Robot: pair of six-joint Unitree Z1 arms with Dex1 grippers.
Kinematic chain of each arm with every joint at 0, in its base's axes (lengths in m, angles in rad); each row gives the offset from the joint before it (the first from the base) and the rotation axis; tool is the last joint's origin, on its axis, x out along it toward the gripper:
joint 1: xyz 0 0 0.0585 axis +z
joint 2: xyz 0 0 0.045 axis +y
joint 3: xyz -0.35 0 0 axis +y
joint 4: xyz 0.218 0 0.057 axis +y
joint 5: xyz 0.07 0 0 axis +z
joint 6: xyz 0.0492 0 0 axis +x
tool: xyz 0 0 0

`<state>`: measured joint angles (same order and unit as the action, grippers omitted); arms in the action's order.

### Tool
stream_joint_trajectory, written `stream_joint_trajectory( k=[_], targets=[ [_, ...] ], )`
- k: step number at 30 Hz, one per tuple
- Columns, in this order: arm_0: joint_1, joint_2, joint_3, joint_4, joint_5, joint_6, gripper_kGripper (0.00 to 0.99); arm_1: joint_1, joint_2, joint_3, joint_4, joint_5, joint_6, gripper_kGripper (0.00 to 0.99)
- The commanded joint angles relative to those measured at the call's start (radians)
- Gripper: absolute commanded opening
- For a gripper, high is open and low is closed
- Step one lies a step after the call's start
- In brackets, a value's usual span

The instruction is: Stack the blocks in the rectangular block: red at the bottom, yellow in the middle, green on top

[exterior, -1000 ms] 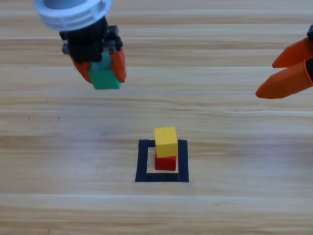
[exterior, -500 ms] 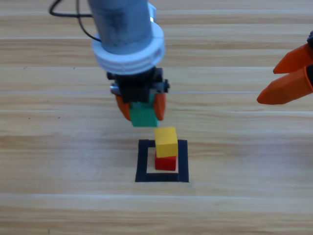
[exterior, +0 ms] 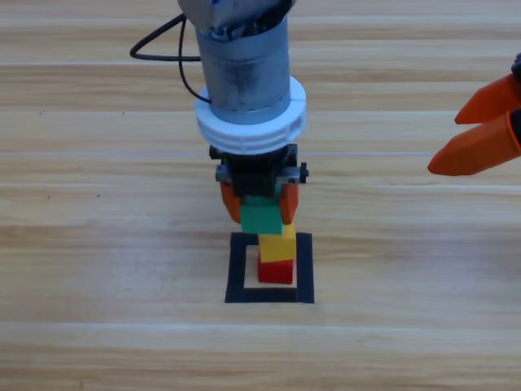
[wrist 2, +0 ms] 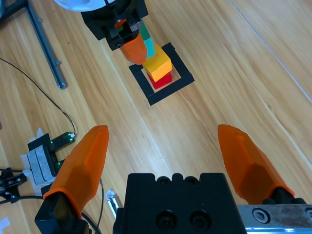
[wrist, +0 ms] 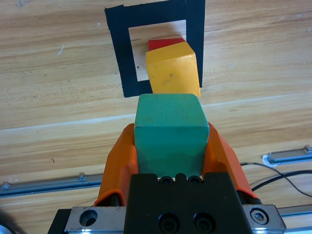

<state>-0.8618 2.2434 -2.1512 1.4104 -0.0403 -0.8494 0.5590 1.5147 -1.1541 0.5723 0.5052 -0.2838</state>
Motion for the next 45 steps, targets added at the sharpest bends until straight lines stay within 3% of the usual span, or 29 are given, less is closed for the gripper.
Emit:
stream_joint_trajectory(
  k=[1, 45],
  targets=[
    [-0.020, 0.090, -0.036, 0.005, -0.006, 0.001, 0.000, 0.024, -0.021, 0.037, -0.020, 0.006, -0.009, 0.990],
    [-0.017, 0.128, -0.055, 0.005, 0.011, 0.033, 0.000, 0.025, -0.024, 0.057, -0.028, 0.032, -0.009, 0.990]
  ],
)
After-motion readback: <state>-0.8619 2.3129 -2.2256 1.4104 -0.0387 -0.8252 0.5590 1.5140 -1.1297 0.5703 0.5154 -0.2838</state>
